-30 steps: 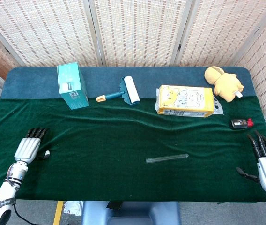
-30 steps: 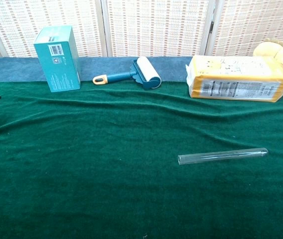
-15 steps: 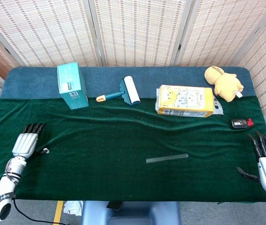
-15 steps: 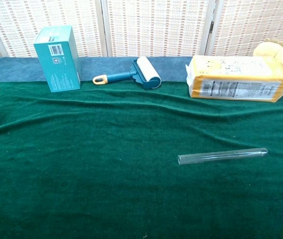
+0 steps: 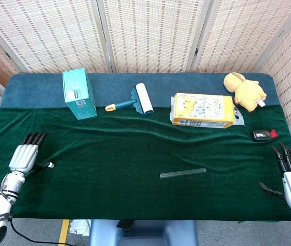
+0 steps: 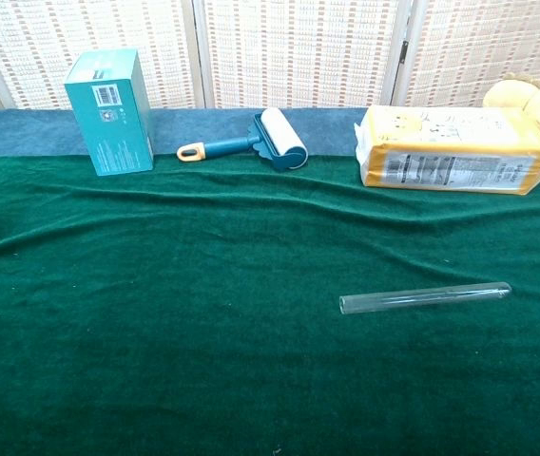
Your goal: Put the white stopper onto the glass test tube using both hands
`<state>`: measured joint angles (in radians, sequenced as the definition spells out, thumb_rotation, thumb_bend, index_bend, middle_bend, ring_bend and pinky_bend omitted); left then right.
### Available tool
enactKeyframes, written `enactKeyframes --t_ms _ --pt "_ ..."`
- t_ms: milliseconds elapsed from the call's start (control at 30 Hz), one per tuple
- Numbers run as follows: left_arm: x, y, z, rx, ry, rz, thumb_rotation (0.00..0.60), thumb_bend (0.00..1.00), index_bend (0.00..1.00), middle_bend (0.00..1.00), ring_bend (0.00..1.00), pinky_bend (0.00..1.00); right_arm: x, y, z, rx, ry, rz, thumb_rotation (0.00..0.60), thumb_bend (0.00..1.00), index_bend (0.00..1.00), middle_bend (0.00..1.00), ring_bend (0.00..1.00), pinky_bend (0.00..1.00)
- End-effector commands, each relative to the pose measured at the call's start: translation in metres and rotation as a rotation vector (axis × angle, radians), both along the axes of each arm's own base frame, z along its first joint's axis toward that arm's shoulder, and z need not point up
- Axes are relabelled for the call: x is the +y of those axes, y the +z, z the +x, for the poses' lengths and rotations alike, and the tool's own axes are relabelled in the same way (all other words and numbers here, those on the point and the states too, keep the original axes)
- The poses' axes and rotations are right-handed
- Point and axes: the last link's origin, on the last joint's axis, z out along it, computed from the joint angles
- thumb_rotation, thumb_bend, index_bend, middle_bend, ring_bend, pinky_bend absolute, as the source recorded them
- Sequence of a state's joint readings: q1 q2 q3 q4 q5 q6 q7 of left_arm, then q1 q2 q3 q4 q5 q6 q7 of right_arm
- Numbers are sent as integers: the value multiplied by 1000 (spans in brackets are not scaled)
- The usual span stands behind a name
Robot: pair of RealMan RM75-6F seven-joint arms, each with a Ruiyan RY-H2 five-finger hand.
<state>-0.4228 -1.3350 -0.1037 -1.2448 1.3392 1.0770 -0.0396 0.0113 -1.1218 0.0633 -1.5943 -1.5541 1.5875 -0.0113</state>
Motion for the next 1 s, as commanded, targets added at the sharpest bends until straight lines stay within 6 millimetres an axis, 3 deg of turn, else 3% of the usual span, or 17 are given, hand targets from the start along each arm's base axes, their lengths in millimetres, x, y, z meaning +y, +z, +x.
enactKeyframes --t_ms 33,133,200,333,500,1000 --pt "-10 7 2 25 -27 -17 600 250 181 358 272 154 -1 1 1 5 7 1 542 144 0 10 44 0" --pt "-13 9 2 78 -45 -33 600 264 324 618 525 477 -1 1 2 6 11 3 542 144 0 10 45 0" --pt "-14 7 1 74 -36 -45 600 274 388 771 681 634 -2 1 2 4 11 4 542 145 0 10 48 0" --pt "-14 2 -3 79 -11 -90 600 282 427 958 844 794 -1 1 1 3 10 7 543 144 0 10 55 0" --pt "-12 -6 -9 81 16 -123 600 320 457 1000 923 866 -1 1 0 2 8 9 544 143 0 10 57 0" --pt "-8 -21 -15 74 33 -152 600 355 461 1000 930 866 -1 0 1 2 4 13 543 144 0 10 59 0"
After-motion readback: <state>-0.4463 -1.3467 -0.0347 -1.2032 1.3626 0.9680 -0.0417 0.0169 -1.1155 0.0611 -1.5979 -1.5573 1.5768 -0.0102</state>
